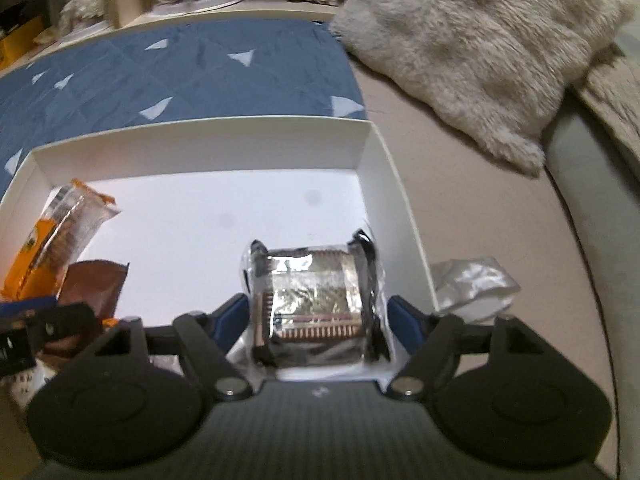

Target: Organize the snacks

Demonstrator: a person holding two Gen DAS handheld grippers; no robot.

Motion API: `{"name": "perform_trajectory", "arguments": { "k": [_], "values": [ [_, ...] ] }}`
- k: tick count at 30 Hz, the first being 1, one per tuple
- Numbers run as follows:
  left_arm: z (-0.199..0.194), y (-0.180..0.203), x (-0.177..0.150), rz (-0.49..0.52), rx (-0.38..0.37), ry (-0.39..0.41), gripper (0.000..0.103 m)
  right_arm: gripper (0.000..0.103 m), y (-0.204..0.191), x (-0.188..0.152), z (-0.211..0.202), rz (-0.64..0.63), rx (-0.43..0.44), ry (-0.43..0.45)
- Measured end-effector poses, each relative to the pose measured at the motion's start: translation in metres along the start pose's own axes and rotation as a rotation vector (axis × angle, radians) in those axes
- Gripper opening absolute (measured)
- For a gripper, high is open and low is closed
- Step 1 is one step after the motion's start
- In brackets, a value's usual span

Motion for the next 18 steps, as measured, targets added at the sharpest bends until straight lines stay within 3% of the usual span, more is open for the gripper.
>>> {"name": "perform_trajectory", "arguments": {
  "k": [6, 18],
  "values": [
    [-0.012, 0.002, 0.001, 0.021, 0.0, 0.003, 0.062, 0.086, 0.011, -0.003, -0.01, 0.089, 0.03, 0.007],
    [-0.044, 0.007, 0.002, 0.102, -0.001, 0.0, 0.08, 0.086, 0.009, -0.012, -0.049, 0.138, 0.049, 0.07]
  ]
}}
Point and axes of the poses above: each gripper's, at about its wrist camera, not at the fingertips, and z roughly the way its jaws point, y to its right, x to its top, the point moved 3 cm from there along z, roughly the way its jaws point, and after that the axes turned 1 degree about -z, right-handed, at the moved point
